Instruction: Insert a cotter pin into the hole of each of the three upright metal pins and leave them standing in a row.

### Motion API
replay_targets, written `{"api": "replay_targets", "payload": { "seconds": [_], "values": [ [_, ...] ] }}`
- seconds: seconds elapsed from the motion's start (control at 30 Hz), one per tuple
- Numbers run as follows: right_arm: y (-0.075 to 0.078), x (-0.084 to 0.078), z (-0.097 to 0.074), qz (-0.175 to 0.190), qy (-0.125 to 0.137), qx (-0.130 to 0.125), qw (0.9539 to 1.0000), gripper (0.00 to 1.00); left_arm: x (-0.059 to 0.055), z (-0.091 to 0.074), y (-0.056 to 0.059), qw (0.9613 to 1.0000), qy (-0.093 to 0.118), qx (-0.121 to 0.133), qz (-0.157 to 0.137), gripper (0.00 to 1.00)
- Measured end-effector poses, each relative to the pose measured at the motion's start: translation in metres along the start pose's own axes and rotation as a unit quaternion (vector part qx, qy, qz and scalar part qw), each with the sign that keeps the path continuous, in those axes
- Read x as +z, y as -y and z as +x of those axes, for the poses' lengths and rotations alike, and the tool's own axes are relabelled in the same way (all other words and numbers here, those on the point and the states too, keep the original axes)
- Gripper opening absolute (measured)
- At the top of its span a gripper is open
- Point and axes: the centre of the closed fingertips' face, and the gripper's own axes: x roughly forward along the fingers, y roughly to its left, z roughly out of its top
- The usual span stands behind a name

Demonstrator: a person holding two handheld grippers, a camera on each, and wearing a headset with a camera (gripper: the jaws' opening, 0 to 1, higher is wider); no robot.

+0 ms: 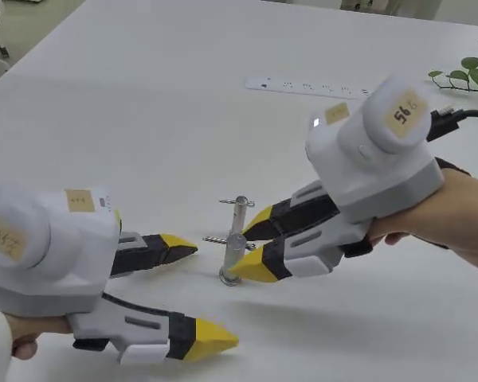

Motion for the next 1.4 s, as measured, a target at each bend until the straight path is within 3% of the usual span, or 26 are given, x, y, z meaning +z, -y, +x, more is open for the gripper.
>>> {"api": "replay_targets", "payload": {
  "seconds": [0.1, 0.27, 0.43, 0.6, 0.8, 1.13, 1.27, 1.4],
  "values": [
    [0.001, 0.003, 0.004, 0.001, 0.005, -0.002, 1.0, 0.27, 0.002, -0.004, 0.003, 1.0, 0.007, 0.0, -0.005, 0.87],
    [0.0, 0.006, 0.009, 0.0, 0.007, 0.0, 1.0, 0.27, 0.007, -0.01, 0.006, 0.9997, 0.02, 0.004, -0.016, 0.95],
    [0.004, 0.003, 0.012, -0.012, -0.003, -0.01, 0.9999, 0.26, 0.004, -0.013, 0.007, 0.9996, 0.012, 0.006, -0.024, 0.96],
    [0.012, 0.0, 0.014, 0.0, -0.002, -0.017, 0.9998, 0.24, 0.005, -0.015, 0.007, 0.9996, 0.011, 0.007, -0.027, 0.97],
    [0.012, 0.0, 0.015, 0.024, 0.016, -0.012, 0.9995, 0.2, 0.005, -0.017, 0.007, 0.9995, 0.01, 0.01, -0.029, 0.97],
    [0.014, 0.001, 0.012, 0.011, 0.033, -0.024, 0.9991, 0.15, -0.001, -0.018, 0.005, 0.9993, -0.006, 0.023, -0.029, 0.97],
    [0.016, -0.002, 0.008, 0.008, 0.033, -0.031, 0.9989, 0.14, 0.002, -0.017, 0.003, 0.999, -0.002, 0.029, -0.033, 0.96],
    [0.012, -0.01, 0.0, -0.02, 0.025, -0.031, 0.999, 0.14, 0.006, -0.017, 0.001, 0.9991, -0.003, 0.03, -0.031, 0.95]
  ]
}}
